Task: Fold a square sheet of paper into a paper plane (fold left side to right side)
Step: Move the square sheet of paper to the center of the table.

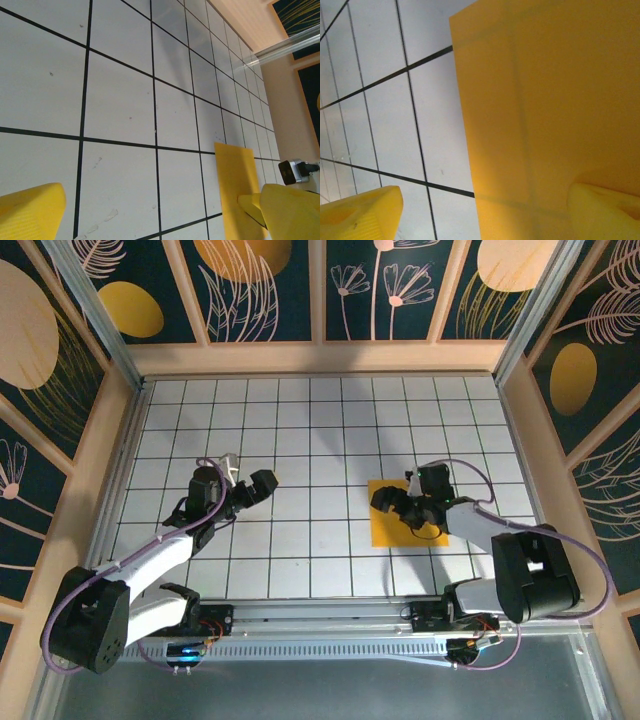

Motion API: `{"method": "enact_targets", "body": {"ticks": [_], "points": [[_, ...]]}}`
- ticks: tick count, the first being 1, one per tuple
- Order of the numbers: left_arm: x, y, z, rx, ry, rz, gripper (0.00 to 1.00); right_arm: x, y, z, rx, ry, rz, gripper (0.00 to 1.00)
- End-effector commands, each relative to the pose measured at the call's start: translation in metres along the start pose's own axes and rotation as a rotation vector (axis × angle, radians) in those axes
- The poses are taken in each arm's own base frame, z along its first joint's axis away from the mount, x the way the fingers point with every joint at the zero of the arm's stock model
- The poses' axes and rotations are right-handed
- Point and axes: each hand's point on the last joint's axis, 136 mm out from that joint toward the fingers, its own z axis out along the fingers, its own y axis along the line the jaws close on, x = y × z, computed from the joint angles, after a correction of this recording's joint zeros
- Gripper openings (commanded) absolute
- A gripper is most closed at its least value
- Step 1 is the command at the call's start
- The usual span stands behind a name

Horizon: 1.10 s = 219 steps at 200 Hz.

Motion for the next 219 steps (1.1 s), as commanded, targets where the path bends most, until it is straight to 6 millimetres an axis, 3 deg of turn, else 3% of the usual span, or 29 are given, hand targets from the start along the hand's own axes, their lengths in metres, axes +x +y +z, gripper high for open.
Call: {"method": "enact_targets", "body": {"ticks": [1, 53, 81, 133, 174, 219], "points": [[-0.005, -0.003, -0.003, -0.010, -0.018, -0.002, 0.99, 0.015, -0.001, 0.016, 0.023, 0.050, 0.063, 0.86], [-0.007, 0.000, -0.003, -0.033, -0.026, 0.001, 0.99, 0.016, 0.049, 0.051, -0.033, 0.029, 0.096, 0.86], [-0.006, 0.000, -0.002, -0.036, -0.022, 0.001, 0.99, 0.029, 0.082, 0.077, -0.068, 0.051, 0.097, 0.86], [-0.005, 0.001, -0.003, -0.040, -0.019, -0.001, 0.99, 0.054, 0.120, 0.114, -0.116, 0.107, 0.108, 0.86], [-0.003, 0.002, -0.001, -0.039, -0.006, -0.001, 0.96, 0.054, 0.143, 0.117, -0.177, 0.107, 0.103, 0.86], [0.009, -0.005, 0.008, 0.017, 0.070, -0.011, 0.78, 0.031, 0.170, 0.092, -0.196, 0.042, -0.034, 0.86]]}}
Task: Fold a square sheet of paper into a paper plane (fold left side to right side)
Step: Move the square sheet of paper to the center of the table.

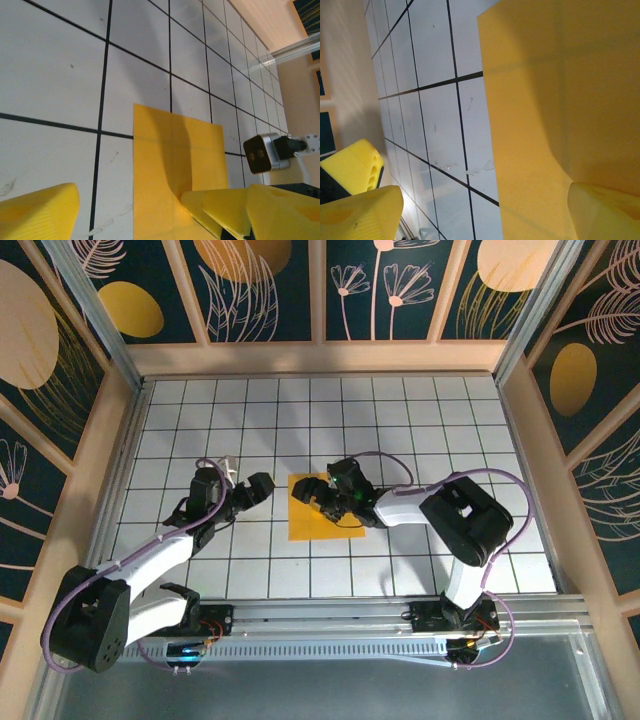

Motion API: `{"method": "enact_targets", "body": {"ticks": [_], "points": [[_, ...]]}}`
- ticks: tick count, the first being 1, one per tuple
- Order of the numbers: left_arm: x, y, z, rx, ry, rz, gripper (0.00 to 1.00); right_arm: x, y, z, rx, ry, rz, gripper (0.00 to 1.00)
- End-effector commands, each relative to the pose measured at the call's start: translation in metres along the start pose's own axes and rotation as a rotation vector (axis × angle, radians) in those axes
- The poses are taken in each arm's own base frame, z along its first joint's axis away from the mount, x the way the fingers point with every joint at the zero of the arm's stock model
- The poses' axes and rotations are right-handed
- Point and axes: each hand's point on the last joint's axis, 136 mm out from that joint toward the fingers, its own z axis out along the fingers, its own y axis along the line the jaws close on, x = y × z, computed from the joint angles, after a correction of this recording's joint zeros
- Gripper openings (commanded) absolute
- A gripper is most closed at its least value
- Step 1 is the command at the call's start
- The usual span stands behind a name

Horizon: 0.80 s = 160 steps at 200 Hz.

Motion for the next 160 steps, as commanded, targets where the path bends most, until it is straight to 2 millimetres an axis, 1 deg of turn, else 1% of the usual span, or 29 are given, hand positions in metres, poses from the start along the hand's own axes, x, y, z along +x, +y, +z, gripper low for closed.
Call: {"method": "enact_targets", "body": {"ticks": [1, 14, 21, 39, 53, 77, 85, 98, 125, 140, 160], "points": [[0.003, -0.017, 0.005, 0.065, 0.049, 0.007, 0.78, -0.011, 0.015, -0.014, 0.033, -0.037, -0.089, 0.86], [0.008, -0.021, 0.009, 0.083, 0.072, 0.004, 0.72, -0.022, 0.012, -0.024, 0.086, -0.070, -0.151, 0.86], [0.012, -0.023, 0.011, 0.092, 0.086, 0.004, 0.69, -0.029, 0.007, -0.030, 0.131, -0.095, -0.185, 0.87], [0.023, -0.031, 0.018, 0.110, 0.130, 0.008, 0.62, -0.047, -0.013, -0.046, 0.285, -0.131, -0.286, 0.87], [0.035, -0.034, 0.024, 0.106, 0.173, 0.013, 0.57, -0.061, -0.030, -0.059, 0.415, -0.158, -0.361, 0.89], [0.056, -0.035, 0.036, 0.089, 0.238, 0.018, 0.49, -0.081, -0.053, -0.072, 0.579, -0.181, -0.447, 0.93], [0.063, -0.036, 0.041, 0.085, 0.257, 0.020, 0.45, -0.085, -0.058, -0.072, 0.606, -0.178, -0.465, 0.94], [0.072, -0.036, 0.048, 0.074, 0.288, 0.020, 0.41, -0.091, -0.065, -0.070, 0.641, -0.169, -0.490, 0.94], [0.086, -0.036, 0.060, 0.048, 0.325, 0.028, 0.34, -0.098, -0.067, -0.059, 0.675, -0.148, -0.543, 0.95], [0.093, -0.033, 0.064, 0.023, 0.336, 0.035, 0.32, -0.101, -0.068, -0.052, 0.681, -0.145, -0.560, 0.95], [0.096, -0.026, 0.067, -0.020, 0.336, 0.045, 0.31, -0.103, -0.071, -0.047, 0.697, -0.138, -0.569, 0.96]]}}
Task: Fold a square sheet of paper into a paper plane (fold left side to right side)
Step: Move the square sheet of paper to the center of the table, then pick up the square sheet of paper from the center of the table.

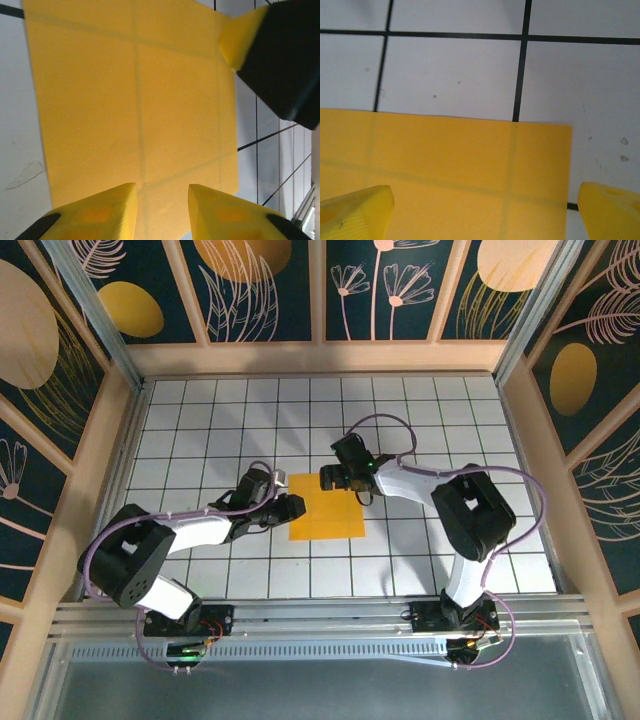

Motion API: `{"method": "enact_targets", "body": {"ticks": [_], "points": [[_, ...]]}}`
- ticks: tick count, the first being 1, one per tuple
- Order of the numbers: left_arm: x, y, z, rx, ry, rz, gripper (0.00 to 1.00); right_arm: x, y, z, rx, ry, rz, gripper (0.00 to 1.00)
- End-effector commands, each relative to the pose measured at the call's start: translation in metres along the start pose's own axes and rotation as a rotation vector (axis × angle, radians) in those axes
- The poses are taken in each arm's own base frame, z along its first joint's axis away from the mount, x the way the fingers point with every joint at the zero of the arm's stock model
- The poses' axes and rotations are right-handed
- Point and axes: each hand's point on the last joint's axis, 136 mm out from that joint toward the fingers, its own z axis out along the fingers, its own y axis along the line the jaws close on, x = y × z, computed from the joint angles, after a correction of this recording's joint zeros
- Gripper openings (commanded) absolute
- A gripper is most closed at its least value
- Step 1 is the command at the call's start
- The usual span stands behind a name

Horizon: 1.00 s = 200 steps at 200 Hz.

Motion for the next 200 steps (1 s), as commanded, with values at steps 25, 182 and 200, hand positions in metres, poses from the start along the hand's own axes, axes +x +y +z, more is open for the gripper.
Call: {"method": "enact_targets", "body": {"ticks": [25, 182, 200], "points": [[-0.001, 0.005, 0.005, -0.048, -0.012, -0.007, 0.29, -0.003, -0.001, 0.011, 0.048, 0.008, -0.074, 0.96], [0.017, 0.045, 0.019, -0.156, 0.022, -0.039, 0.18, 0.026, 0.020, 0.008, 0.004, 0.095, -0.107, 0.95], [0.018, 0.047, 0.021, -0.157, 0.027, -0.045, 0.18, 0.030, 0.025, 0.005, -0.007, 0.106, -0.119, 0.94]]}}
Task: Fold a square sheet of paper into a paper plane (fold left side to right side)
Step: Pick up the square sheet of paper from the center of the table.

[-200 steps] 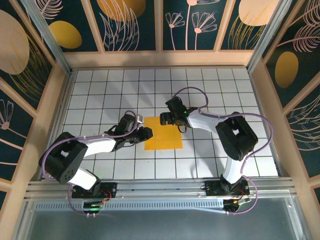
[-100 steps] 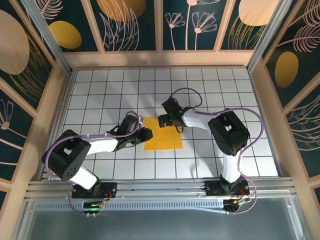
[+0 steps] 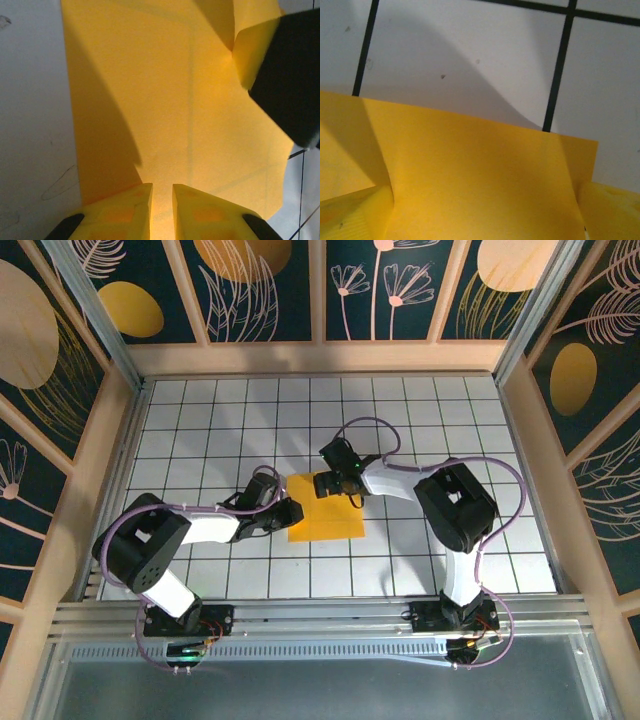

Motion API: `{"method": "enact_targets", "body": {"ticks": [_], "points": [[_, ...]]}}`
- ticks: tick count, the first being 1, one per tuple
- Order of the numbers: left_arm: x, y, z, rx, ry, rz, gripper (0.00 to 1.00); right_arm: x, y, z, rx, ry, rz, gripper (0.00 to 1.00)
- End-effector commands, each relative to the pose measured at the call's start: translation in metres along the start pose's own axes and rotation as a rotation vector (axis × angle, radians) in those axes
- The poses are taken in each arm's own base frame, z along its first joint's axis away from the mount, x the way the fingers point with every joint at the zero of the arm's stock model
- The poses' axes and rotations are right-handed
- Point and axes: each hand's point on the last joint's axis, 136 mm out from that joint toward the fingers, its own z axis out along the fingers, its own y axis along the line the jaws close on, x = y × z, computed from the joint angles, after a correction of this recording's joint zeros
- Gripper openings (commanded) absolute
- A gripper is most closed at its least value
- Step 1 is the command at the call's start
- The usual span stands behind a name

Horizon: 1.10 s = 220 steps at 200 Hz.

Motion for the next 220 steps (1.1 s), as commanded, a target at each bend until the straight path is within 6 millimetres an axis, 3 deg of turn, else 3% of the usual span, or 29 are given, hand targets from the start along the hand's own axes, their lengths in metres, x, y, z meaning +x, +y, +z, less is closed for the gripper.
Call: {"method": "enact_targets", "body": {"ticks": [1, 59, 138, 174, 220], "points": [[0.010, 0.018, 0.007, -0.053, 0.022, -0.029, 0.18, 0.012, 0.012, -0.012, -0.030, 0.043, -0.013, 0.94], [0.010, 0.015, 0.007, -0.035, 0.019, -0.032, 0.18, 0.022, 0.025, -0.020, -0.041, 0.076, -0.053, 0.88], [0.003, 0.005, 0.001, 0.004, -0.012, -0.034, 0.22, 0.027, 0.029, -0.025, -0.055, 0.116, -0.076, 0.66], [-0.009, -0.005, -0.012, 0.017, -0.070, -0.019, 0.32, 0.030, 0.032, -0.027, -0.089, 0.132, -0.076, 0.55], [-0.031, -0.013, -0.045, 0.009, -0.174, 0.023, 0.54, 0.027, 0.038, -0.038, -0.223, 0.132, -0.039, 0.39]]}}
